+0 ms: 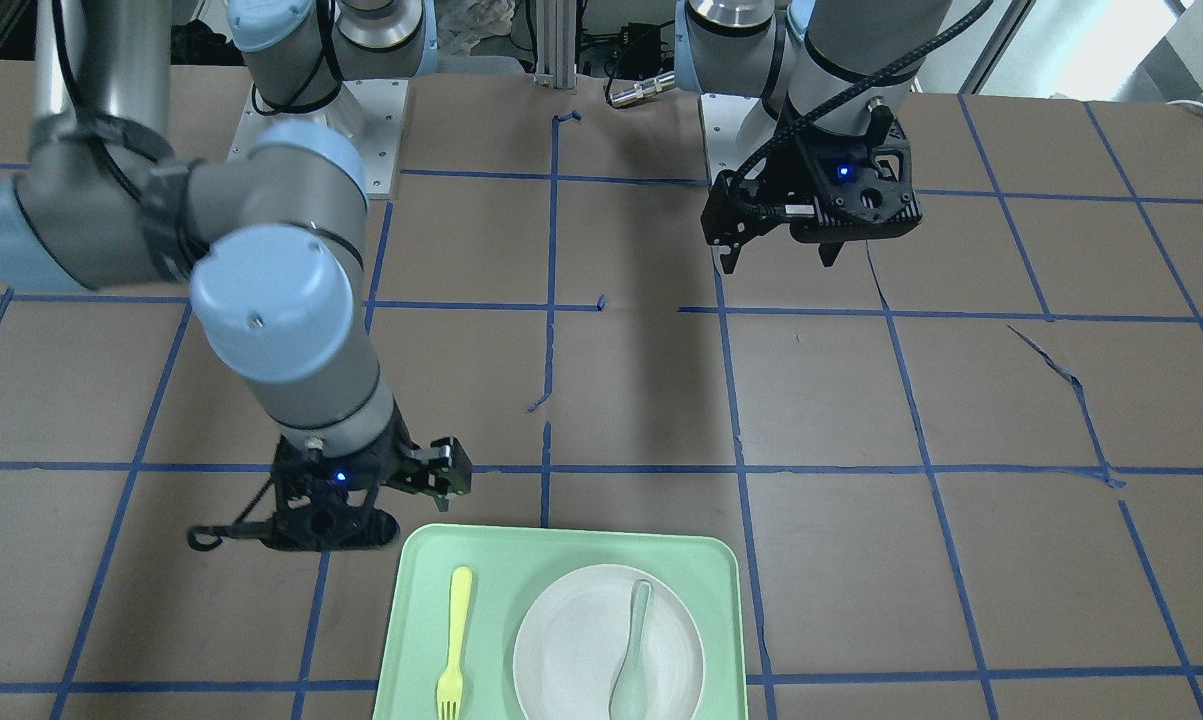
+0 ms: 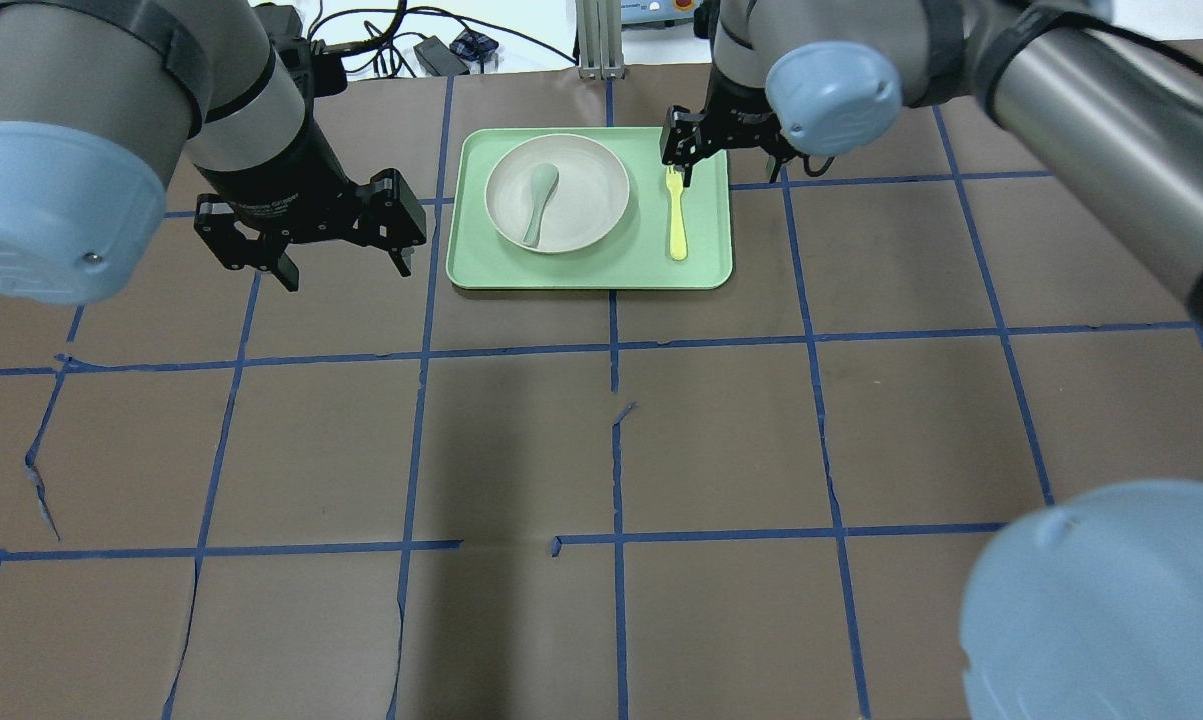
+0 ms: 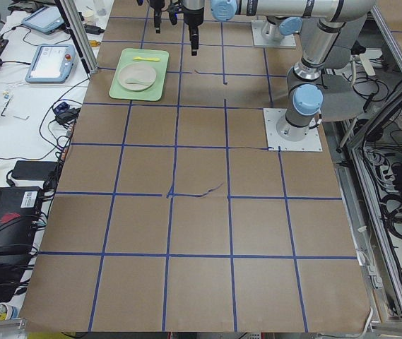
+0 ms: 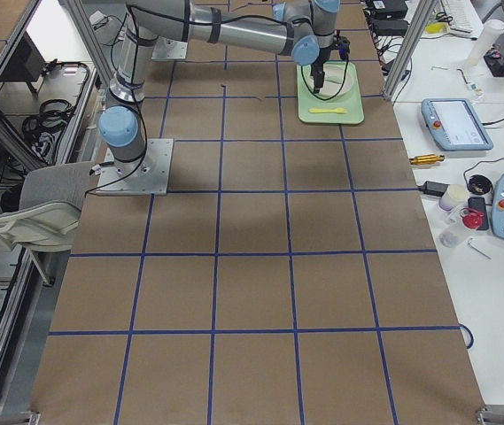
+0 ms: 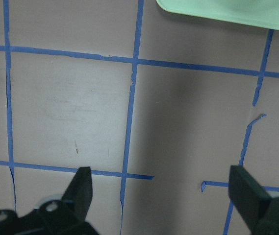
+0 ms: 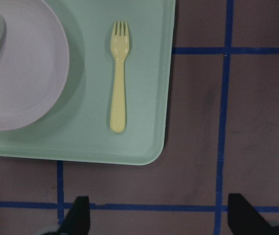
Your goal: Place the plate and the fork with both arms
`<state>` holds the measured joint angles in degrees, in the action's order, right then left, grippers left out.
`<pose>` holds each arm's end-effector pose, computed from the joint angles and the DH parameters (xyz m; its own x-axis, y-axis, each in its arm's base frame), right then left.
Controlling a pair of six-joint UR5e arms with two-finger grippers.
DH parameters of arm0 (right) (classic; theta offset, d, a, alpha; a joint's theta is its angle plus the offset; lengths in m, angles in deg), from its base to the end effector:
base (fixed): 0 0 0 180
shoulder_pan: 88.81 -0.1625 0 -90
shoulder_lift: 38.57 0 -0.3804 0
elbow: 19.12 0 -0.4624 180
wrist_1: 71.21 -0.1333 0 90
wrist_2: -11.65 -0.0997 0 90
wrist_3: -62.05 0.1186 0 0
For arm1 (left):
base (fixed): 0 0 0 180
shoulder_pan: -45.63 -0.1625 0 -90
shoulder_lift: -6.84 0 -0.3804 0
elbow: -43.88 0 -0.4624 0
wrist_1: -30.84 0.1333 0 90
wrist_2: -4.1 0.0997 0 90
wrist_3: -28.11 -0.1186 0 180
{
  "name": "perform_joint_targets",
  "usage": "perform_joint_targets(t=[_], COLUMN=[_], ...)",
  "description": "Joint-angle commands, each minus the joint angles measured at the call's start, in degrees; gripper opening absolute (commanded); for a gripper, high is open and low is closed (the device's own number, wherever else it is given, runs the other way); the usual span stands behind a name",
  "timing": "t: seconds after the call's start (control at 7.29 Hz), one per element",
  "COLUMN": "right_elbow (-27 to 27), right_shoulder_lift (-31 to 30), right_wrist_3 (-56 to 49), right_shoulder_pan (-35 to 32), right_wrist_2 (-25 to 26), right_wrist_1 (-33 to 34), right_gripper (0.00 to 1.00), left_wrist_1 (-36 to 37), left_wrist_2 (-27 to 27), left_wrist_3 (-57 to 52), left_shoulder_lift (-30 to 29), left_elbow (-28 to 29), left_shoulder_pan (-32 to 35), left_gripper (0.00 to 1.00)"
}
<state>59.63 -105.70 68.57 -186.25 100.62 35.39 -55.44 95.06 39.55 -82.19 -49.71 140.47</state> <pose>0.2263 -0.6869 0.3104 -0.9995 -0.0180 -0.0276 -0.0156 0.9963 -0.0842 -0.1779 -0.5444 0.4051 -0.9933 -0.1152 -0.0126 -0.1149 0.9931 -0.0221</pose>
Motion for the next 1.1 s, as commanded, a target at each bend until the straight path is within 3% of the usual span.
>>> perform_joint_targets(t=[0.0,0.27,0.41,0.96], right_elbow=[3.1,9.4,10.7,9.8], right_shoulder_lift=[-13.8,-21.3,-21.8,-21.6], right_wrist_3=[-1.7,-2.4,-2.2,-2.7], right_shoulder_pan=[3.9,3.7,3.5,3.2], right_wrist_2=[-0.5,0.1,0.2,1.9], right_wrist_1=[-7.7,-7.9,-7.9,-9.7], right_gripper=[1.0,1.0,1.0,1.0], left_wrist_1=[0.0,-0.8,-0.9,-0.9], left_wrist_2=[0.0,0.1,0.0,0.0], left_wrist_3=[0.1,0.2,0.6,0.6], left_shoulder_lift=[0.3,0.4,0.4,0.4], left_elbow=[0.1,0.4,0.5,0.5], left_shoulder_pan=[0.0,0.0,0.0,0.1], left_gripper=[1.0,1.0,1.0,1.0])
